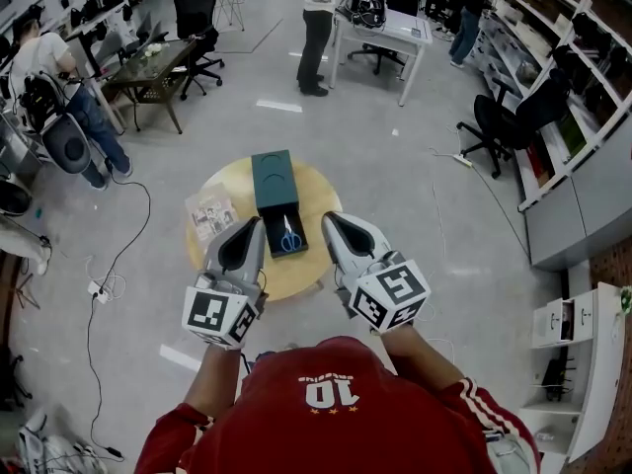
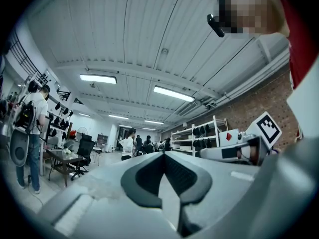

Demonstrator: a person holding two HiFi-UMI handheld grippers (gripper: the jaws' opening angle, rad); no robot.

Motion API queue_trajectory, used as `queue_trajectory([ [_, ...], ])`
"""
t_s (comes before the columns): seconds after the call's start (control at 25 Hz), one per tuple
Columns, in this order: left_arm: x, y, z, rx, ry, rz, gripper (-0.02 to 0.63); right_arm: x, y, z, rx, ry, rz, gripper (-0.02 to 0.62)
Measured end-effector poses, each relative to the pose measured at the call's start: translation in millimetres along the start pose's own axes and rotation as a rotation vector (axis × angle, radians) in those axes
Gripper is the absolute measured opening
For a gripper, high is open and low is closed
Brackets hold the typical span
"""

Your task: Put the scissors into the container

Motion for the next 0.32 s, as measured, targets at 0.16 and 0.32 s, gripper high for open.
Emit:
queue_trajectory([
  [0.16,0.3,0.5,0.0,0.001,0.0,-0.002,0.002,0.6,-0.7,0.4,0.006,0.001,0.001,0.0],
  [0.32,2.4,2.8,0.7,0.002,0.002,-0.003,0.002,2.9,-0.3,-1.4,0.01,0.002,0.002,0.0],
])
Point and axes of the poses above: the fingertips, and each gripper's own axes: z forward along the fingers, y to its right, x out of its top, the point moved 10 cm from there along -z, backward along the fingers, and after that the axes turned 7 degrees about z, right-handed, at the moved point
